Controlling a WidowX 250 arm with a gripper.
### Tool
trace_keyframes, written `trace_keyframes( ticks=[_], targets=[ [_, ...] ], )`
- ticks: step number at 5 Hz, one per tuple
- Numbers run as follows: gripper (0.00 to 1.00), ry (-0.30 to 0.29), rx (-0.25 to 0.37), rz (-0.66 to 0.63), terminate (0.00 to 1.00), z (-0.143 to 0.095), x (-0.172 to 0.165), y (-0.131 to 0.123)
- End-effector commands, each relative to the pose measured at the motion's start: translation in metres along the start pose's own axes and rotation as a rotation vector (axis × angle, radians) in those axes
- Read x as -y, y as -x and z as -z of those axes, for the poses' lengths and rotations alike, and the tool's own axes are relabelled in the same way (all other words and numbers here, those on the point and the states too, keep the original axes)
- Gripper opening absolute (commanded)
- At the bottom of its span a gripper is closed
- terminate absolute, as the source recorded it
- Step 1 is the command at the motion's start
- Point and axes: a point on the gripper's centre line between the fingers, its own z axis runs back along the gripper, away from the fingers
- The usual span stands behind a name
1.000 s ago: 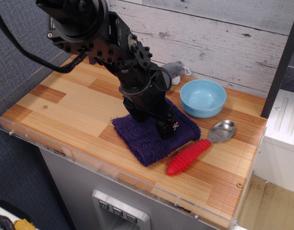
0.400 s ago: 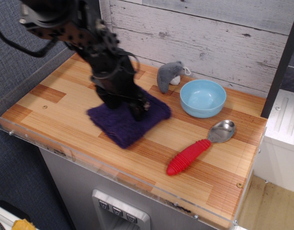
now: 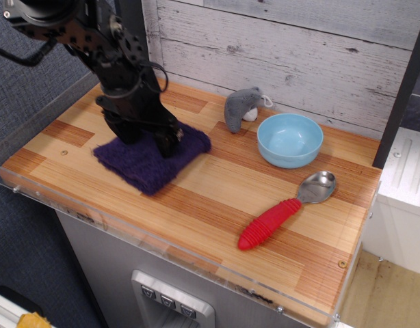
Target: Put the purple cloth on the upper left side of the table
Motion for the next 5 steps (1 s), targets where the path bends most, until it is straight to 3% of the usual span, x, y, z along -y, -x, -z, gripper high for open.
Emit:
trace_keyframes(
  ticks=[1,3,5],
  targets=[
    [1.00,-0.052,0.041,-0.066,0.00,0.000,-0.035,-0.030],
    [1.00,-0.020,0.049,-0.041,0.00,-0.006,-0.025,-0.033],
    [1.00,0.011,0.083,-0.007,0.00,-0.032,-0.013,-0.044]
  ],
)
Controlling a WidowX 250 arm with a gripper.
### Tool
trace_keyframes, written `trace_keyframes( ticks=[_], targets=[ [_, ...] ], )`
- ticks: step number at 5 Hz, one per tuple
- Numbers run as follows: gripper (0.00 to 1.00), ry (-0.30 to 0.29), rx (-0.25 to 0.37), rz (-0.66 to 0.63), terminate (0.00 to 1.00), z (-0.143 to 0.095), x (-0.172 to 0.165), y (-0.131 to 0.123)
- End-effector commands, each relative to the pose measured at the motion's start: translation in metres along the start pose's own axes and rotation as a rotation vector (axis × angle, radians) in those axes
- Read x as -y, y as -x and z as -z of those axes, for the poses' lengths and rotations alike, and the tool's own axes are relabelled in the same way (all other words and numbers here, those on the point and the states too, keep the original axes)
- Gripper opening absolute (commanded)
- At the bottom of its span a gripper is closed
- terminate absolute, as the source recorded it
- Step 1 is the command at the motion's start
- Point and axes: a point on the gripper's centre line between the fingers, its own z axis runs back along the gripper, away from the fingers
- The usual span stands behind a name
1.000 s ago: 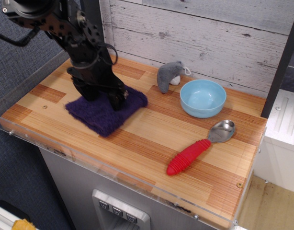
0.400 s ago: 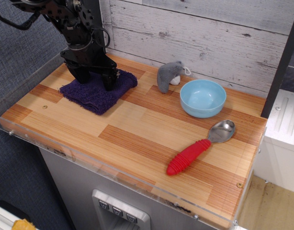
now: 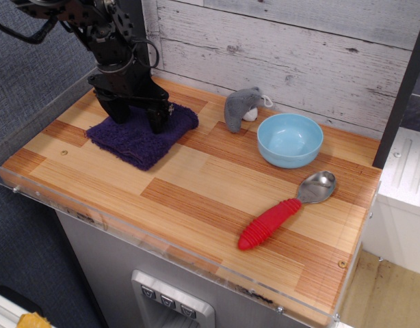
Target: Put the purple cloth on the upper left side of the table
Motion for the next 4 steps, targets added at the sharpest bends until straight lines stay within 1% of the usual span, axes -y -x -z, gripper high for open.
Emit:
trace_keyframes(
  ticks=[1,2,3,4],
  targets=[
    [1.00,-0.011,0.125,0.028,0.00,-0.055,0.001,-0.025],
    [1.00,-0.012,0.175,0.041,0.00,-0.074,0.004,-0.031],
    [1.00,-0.011,0.253,0.075,0.00,-0.101,0.011,-0.038],
    [1.00,0.008,0.274,0.091,0.00,-0.111,0.016,-0.040]
  ],
)
